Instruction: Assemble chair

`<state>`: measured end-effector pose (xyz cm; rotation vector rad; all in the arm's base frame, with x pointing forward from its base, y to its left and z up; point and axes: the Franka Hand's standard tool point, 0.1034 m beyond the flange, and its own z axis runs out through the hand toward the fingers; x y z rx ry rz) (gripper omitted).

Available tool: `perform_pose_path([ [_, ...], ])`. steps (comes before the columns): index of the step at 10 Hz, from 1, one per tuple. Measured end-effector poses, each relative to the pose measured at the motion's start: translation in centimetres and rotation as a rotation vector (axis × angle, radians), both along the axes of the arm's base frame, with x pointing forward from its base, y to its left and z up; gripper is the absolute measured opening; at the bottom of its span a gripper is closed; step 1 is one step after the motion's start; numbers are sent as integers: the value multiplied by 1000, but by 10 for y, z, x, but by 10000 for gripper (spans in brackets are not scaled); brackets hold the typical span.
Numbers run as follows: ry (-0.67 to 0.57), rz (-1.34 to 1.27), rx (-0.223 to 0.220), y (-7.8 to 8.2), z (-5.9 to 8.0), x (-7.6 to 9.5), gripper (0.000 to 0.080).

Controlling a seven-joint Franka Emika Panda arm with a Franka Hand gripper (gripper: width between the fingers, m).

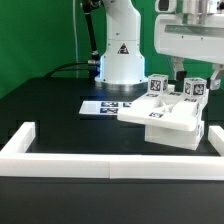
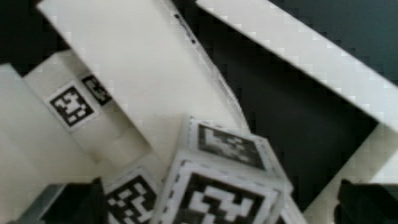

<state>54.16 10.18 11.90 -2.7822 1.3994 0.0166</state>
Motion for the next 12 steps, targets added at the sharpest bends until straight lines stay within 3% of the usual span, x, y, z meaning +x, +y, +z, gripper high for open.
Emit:
perform_pose_path([
  [5, -16, 494, -4, 1, 0, 0, 649],
  [12, -26, 883, -7, 0, -1, 0, 649],
])
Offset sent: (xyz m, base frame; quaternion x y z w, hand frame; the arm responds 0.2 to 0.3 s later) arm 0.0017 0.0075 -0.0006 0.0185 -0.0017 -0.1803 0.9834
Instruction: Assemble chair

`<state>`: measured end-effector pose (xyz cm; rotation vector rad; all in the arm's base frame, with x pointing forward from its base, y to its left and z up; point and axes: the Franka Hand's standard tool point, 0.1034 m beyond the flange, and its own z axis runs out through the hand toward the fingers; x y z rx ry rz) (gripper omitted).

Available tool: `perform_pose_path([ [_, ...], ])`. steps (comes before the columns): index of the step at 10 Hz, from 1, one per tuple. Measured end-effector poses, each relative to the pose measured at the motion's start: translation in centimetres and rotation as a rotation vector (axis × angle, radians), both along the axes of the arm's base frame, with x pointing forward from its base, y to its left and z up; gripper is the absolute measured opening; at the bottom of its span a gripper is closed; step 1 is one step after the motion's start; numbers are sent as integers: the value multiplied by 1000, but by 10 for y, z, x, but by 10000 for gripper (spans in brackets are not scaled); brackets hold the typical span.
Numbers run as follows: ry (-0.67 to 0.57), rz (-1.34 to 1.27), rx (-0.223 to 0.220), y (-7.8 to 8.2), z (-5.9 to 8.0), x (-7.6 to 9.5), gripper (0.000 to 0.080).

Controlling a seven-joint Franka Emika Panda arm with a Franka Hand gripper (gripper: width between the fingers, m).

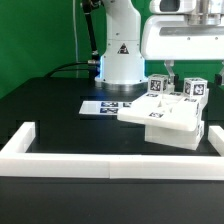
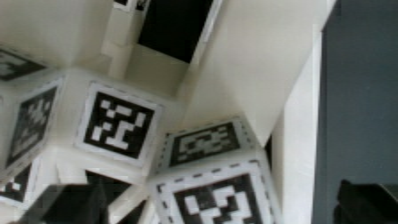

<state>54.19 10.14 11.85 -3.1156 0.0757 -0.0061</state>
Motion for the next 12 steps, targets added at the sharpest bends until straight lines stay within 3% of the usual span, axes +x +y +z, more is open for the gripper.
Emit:
perform_pose_path([
  [2, 0, -2, 0, 0, 0, 0, 384],
  [3, 0, -2, 0, 0, 0, 0, 384],
  [4, 0, -2, 0, 0, 0, 0, 283],
  [7, 1, -43, 1, 0, 0, 0, 283],
  [12, 10, -365, 5, 0, 0, 0, 284],
])
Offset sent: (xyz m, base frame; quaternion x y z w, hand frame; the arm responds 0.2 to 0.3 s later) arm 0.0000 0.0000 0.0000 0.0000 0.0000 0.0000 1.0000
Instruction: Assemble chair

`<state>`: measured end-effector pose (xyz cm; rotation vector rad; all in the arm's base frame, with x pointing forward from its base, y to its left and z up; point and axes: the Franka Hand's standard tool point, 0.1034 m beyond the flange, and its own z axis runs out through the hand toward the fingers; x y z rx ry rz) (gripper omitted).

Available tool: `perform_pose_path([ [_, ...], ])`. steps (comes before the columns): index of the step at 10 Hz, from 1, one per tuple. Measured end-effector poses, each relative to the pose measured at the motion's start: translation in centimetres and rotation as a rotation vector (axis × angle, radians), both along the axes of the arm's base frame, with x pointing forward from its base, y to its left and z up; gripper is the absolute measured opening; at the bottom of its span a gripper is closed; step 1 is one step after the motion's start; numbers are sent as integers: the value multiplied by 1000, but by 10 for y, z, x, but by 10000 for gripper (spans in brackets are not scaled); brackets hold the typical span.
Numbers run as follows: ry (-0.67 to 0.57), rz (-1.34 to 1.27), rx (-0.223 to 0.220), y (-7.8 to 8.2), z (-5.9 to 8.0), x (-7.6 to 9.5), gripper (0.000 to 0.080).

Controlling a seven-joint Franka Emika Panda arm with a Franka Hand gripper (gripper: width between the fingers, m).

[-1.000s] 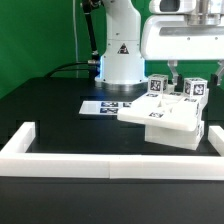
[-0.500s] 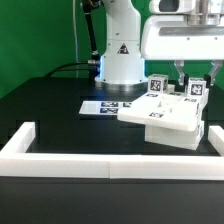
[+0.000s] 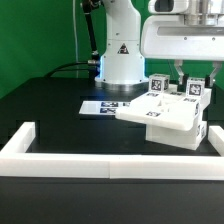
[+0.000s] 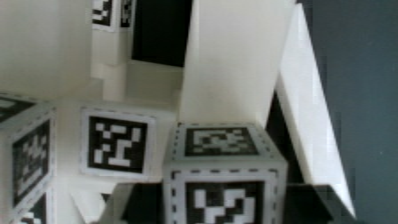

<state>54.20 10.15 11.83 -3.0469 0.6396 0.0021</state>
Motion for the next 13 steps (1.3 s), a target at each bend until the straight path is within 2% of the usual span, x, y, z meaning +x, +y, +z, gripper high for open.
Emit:
perform_pose_path([
  [11, 36, -606, 0, -1, 0, -3, 284],
  [12, 37, -625, -2, -2, -1, -4, 342],
  [13, 37, -617, -3, -2, -1, -4, 492],
])
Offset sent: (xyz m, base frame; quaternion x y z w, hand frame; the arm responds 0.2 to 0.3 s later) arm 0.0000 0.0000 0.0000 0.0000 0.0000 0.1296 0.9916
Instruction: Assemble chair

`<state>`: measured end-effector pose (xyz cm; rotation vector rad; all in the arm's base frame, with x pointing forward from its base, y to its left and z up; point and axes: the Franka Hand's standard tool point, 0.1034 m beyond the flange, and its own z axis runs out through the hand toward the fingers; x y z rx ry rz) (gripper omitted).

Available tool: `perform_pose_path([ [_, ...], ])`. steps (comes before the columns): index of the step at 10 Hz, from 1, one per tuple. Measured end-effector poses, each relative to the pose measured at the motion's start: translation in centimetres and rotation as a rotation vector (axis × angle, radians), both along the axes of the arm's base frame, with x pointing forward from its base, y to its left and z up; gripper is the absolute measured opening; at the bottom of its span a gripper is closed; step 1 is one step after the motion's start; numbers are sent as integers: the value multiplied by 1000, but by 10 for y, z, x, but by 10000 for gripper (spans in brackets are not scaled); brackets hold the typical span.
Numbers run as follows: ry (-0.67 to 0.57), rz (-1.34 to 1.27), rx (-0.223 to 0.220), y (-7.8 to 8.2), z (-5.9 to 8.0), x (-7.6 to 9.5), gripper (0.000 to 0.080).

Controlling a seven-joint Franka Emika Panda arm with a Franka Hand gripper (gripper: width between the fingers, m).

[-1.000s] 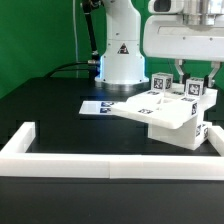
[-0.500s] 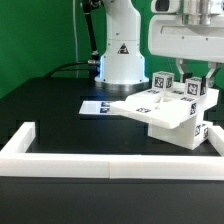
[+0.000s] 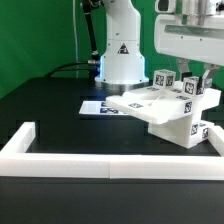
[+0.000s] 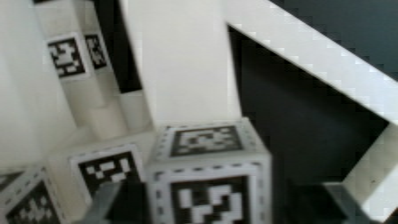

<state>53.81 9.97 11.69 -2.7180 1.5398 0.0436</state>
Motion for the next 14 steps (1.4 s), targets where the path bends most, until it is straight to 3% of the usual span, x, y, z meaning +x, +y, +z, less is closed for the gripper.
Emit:
perform_pose_path([
  [1, 0, 0, 0, 0, 0, 0, 599],
  [4, 0, 0, 0, 0, 0, 0, 647],
  [14, 1, 0, -1, 0, 0, 0, 648],
])
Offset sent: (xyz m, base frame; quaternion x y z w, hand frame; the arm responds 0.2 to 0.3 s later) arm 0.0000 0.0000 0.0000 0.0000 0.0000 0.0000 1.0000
